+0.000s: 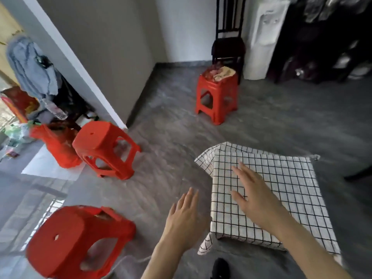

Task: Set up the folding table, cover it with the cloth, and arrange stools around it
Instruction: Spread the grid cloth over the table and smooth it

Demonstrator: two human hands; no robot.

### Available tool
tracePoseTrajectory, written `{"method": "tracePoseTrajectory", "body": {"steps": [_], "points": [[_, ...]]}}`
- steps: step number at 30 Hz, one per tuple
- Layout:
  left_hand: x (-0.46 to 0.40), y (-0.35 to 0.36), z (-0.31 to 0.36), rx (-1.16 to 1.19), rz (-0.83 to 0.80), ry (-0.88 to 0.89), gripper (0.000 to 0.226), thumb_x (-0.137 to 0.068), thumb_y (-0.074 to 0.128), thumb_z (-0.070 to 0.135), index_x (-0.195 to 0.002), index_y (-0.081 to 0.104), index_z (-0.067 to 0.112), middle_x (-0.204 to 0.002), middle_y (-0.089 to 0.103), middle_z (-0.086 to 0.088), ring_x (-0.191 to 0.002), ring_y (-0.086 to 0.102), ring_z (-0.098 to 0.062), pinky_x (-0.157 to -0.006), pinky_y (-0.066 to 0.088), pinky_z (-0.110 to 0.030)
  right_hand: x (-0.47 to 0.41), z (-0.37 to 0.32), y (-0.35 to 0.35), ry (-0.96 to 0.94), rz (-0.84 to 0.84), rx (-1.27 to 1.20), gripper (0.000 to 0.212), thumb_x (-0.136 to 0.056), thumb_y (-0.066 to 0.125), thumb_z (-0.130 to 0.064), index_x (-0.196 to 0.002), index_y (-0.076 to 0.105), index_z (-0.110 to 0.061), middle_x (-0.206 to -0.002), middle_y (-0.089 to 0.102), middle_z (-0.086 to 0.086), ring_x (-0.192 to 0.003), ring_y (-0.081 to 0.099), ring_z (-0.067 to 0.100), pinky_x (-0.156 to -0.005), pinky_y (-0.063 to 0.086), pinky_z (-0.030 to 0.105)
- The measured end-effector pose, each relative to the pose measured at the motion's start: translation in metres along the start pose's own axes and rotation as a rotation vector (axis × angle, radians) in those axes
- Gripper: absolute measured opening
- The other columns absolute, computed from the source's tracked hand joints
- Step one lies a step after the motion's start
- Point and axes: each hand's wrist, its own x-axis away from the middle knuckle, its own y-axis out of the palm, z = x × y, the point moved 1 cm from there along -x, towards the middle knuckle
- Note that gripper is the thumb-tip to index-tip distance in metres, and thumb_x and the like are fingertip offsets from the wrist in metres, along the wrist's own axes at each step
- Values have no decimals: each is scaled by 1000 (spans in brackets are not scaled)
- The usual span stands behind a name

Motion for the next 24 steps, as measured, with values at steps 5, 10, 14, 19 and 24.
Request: {"method": "tracePoseTrajectory", "body": {"steps": [5, 10, 14, 19, 24], "points": [[-62, 31, -4, -25, -237, 65, 101, -84, 54, 63, -155, -7, 25, -163, -9, 6, -150, 3, -19, -121, 12, -39, -3, 51, 47, 164, -63, -148, 62, -98, 48, -40, -151, 14, -40, -153, -1, -30, -140, -4, -13, -116, 12, 21], [-123, 111, -30, -90, -442, 125, 96, -81, 59, 60, -153, 9, 21, -160, 11, 2, -143, 23, -22, -113, 30, -42, -6, 106, 108, 293, -117, -164, 61, -98, 50, -35, -149, 17, -43, -153, 0, -33, -140, 2, -14, -105, 24, 11], [-166, 190, -59, -105, -522, 61, 74, -80, 65, 52, -139, 35, 20, -143, 35, 5, -125, 41, -20, -98, 42, -38, -15, 150, 168, 378, -96, -224, 61, -96, 53, -28, -147, 24, -43, -153, 7, -31, -132, 14, -24, -93, 41, 7], [-204, 280, -87, -121, -569, -20, 67, -80, 62, 60, -129, 45, 18, -132, 45, 1, -124, 44, -22, -96, 42, -38, -36, 196, 248, 412, -81, -184, 63, -95, 54, -20, -149, 26, -36, -157, 8, -22, -143, 17, -1, -100, 44, 21], [-222, 347, -104, -112, -556, -66, 64, -81, 57, 66, -129, 50, 25, -128, 49, 5, -120, 48, -19, -92, 42, -35, -61, 233, 310, 376, -159, 34, 70, -91, 59, -17, -151, 25, -28, -162, 5, -1, -145, 17, 19, -112, 35, 38]]}}
